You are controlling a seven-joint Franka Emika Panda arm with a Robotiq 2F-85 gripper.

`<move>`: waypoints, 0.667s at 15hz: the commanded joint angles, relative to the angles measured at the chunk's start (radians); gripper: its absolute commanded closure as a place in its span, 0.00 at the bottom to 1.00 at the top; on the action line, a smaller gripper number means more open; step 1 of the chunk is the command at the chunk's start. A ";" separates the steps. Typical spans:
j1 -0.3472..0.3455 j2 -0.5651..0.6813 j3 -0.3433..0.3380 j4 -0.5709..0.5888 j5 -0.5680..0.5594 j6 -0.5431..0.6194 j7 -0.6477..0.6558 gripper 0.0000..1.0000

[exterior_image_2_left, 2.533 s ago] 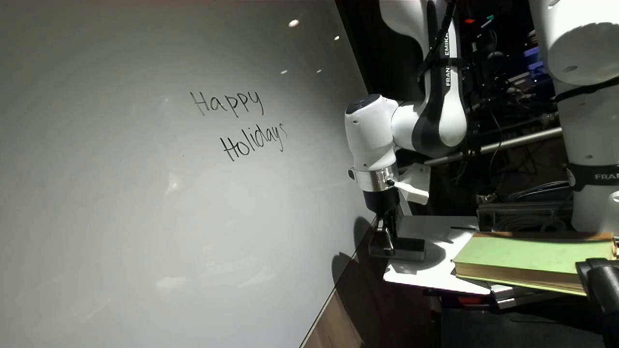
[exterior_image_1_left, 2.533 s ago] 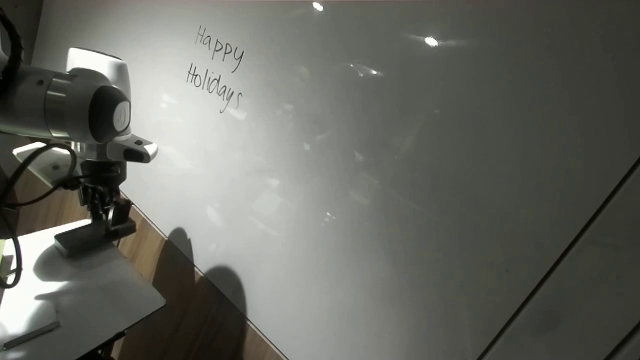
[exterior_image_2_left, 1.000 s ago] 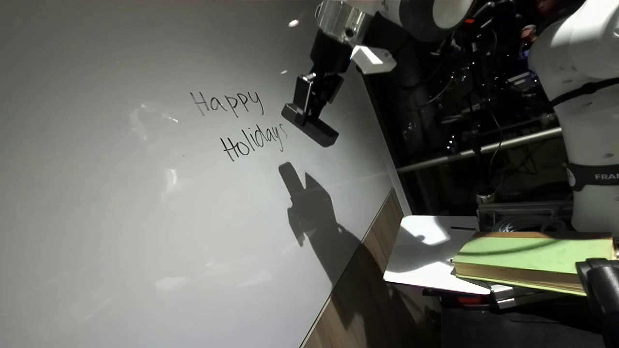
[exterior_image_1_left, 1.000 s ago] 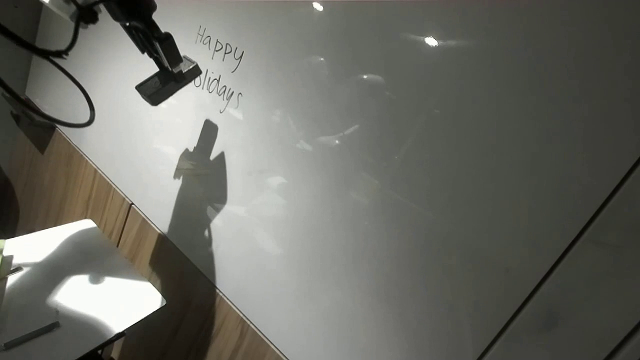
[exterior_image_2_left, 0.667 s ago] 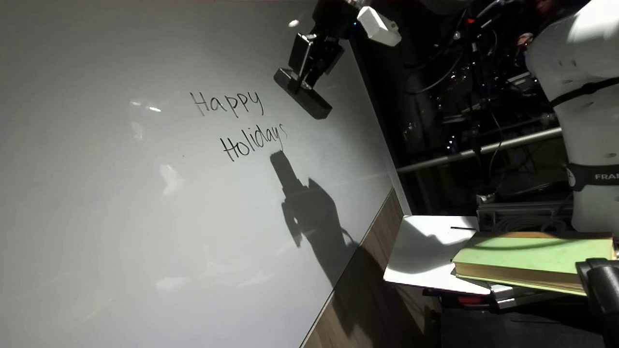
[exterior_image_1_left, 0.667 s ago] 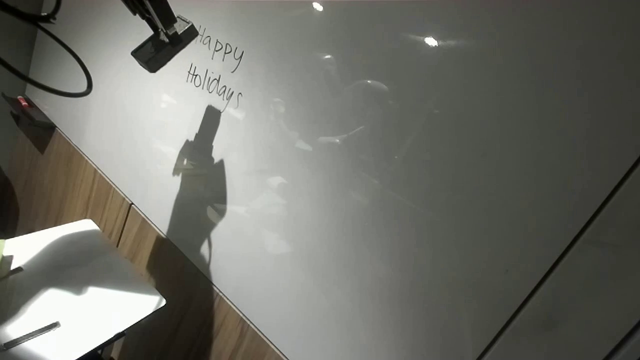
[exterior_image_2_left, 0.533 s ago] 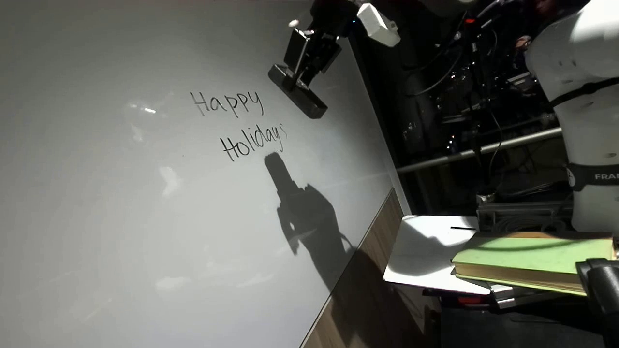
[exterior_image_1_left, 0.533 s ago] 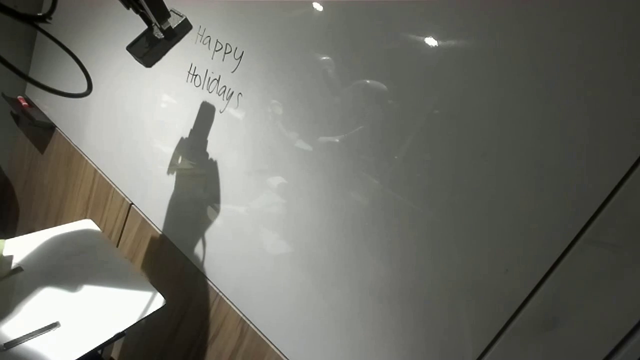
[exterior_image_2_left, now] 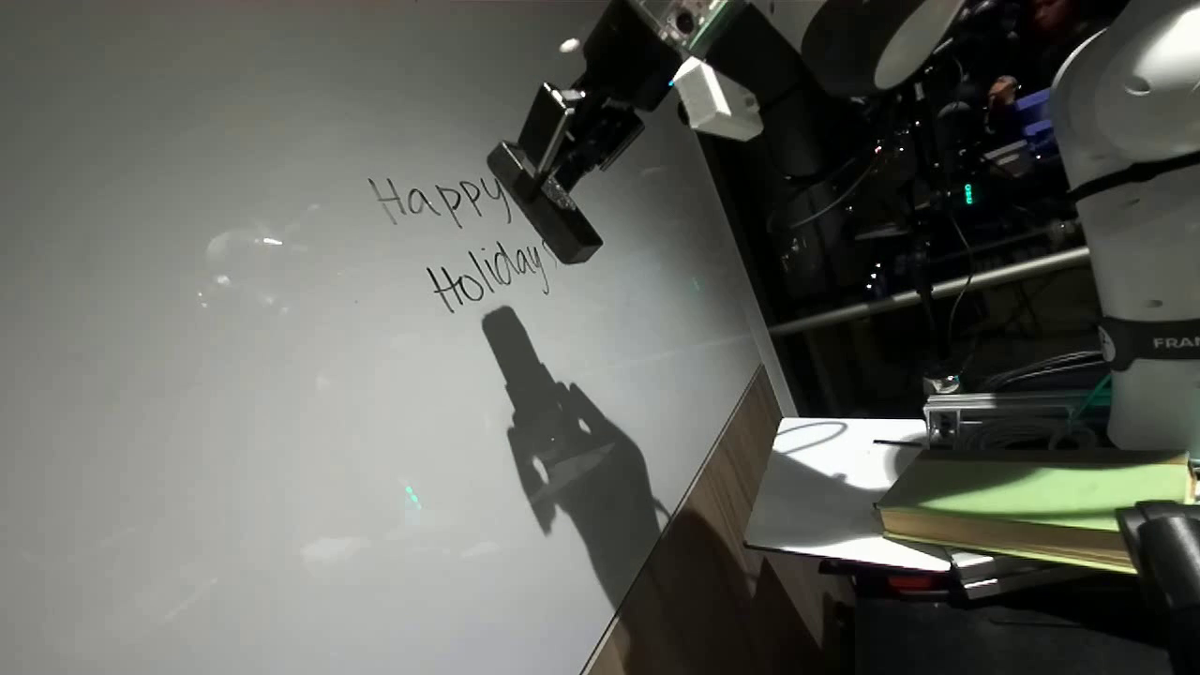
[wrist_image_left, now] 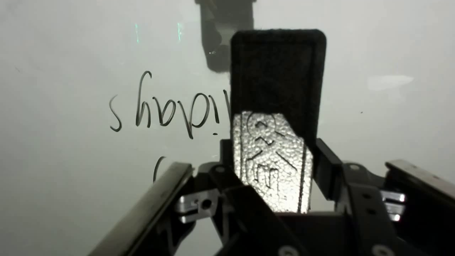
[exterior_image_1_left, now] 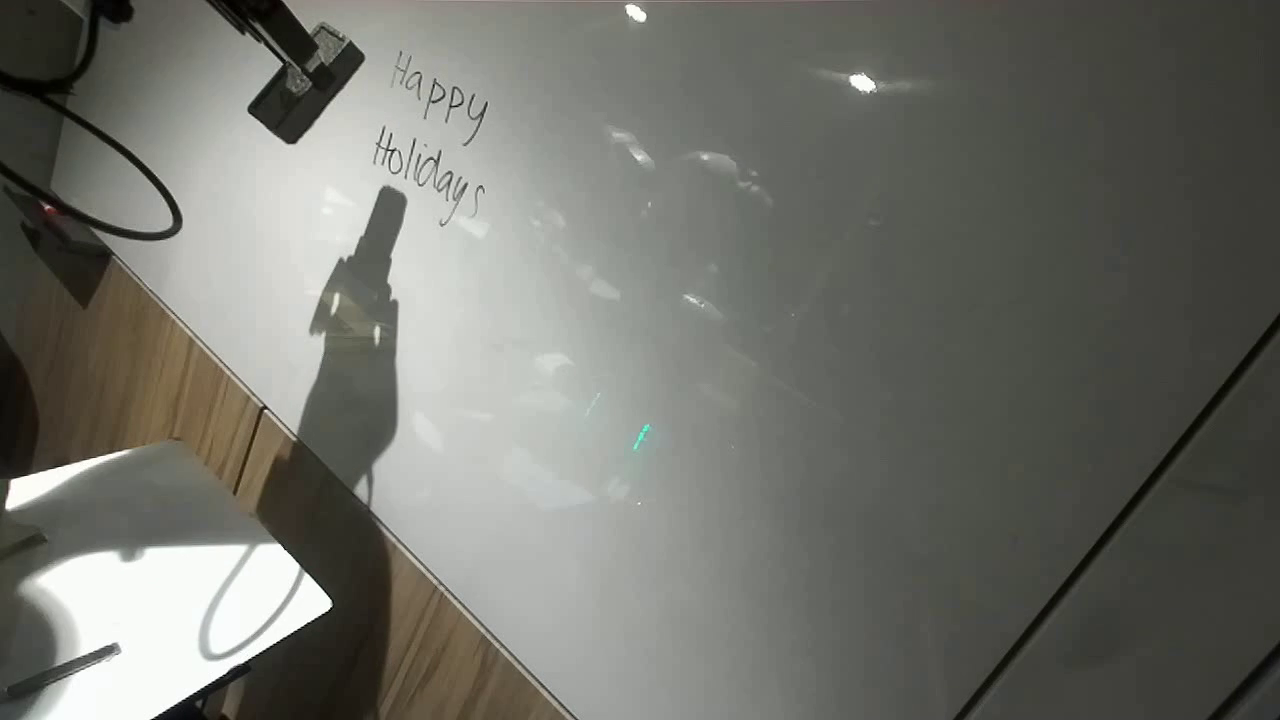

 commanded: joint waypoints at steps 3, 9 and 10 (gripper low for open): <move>-0.395 0.001 0.281 0.123 0.014 0.163 0.125 0.70; -0.675 -0.027 0.504 0.215 0.070 0.245 0.169 0.70; -0.699 -0.030 0.523 0.228 0.081 0.249 0.168 0.70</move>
